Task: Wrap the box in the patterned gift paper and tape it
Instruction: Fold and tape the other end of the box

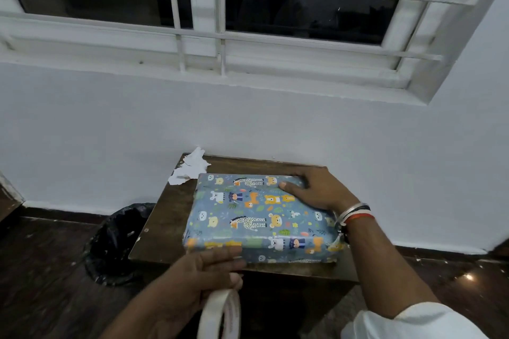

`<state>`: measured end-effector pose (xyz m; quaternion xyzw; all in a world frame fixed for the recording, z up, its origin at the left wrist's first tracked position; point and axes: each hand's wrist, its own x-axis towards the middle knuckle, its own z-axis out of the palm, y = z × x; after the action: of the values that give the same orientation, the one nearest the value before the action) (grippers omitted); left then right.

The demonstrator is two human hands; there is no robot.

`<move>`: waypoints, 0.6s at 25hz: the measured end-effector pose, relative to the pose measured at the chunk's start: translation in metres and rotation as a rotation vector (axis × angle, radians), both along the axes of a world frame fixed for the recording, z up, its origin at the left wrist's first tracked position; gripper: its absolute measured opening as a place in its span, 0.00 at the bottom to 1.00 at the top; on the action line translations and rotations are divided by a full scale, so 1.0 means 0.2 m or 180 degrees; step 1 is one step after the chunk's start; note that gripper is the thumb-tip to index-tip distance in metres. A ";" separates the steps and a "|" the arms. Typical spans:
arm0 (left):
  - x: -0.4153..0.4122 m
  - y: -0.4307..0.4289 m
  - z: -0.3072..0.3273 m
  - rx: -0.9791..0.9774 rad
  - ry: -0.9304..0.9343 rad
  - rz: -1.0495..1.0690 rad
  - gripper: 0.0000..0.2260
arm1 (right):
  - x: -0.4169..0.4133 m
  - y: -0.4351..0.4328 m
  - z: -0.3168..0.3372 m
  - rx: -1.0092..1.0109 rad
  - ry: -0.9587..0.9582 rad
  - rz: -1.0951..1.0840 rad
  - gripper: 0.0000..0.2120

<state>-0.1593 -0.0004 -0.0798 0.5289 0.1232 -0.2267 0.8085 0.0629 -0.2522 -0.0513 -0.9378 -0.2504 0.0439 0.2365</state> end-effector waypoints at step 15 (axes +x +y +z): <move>-0.11 -0.08 0.14 0.0708 -0.1740 0.0486 0.45 | -0.66 -0.10 0.06 0.2662 0.0387 -0.0358 0.32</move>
<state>-0.1813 -0.0168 -0.0518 0.6449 -0.0354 0.0004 0.7635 -0.0692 -0.2726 -0.0393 -0.7690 -0.1807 -0.0191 0.6129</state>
